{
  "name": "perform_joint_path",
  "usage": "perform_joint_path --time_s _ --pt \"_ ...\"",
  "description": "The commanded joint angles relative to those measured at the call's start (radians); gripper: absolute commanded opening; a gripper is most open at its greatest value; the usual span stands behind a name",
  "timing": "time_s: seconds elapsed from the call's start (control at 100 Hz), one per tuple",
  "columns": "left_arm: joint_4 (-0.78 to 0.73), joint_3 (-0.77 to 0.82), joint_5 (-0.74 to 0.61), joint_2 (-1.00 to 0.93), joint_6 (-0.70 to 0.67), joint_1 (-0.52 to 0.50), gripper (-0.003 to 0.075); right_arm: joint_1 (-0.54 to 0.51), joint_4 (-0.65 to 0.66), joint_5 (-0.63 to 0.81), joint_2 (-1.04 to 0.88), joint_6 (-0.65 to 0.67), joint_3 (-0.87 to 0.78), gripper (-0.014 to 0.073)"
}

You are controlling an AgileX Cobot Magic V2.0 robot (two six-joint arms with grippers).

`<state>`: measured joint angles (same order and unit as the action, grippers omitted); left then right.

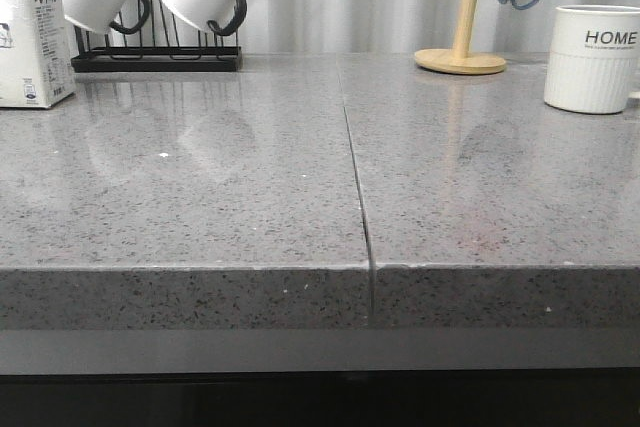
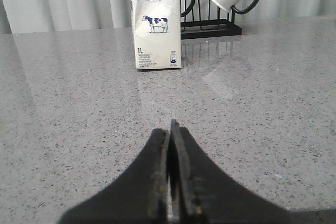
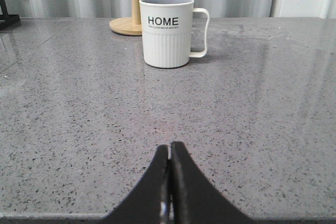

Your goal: Place milk next to cup

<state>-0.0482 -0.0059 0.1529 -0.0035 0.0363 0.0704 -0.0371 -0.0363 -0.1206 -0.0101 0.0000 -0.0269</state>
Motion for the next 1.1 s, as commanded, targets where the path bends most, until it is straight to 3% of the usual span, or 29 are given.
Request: perform_joint_path --time_s 0.0,0.74,1.09 --pt "0.0 0.046 -0.073 -0.03 -0.003 -0.002 -0.002 -0.002 0.0 0.079 -0.019 -0.009 0.009 -0.0066" --pt "0.0 0.046 -0.073 -0.03 -0.003 -0.002 -0.002 -0.002 0.0 0.074 -0.018 -0.009 0.017 -0.0066" --pt "0.0 0.046 -0.073 -0.03 -0.003 -0.002 -0.002 -0.002 0.0 0.005 -0.002 -0.009 0.239 -0.0066"
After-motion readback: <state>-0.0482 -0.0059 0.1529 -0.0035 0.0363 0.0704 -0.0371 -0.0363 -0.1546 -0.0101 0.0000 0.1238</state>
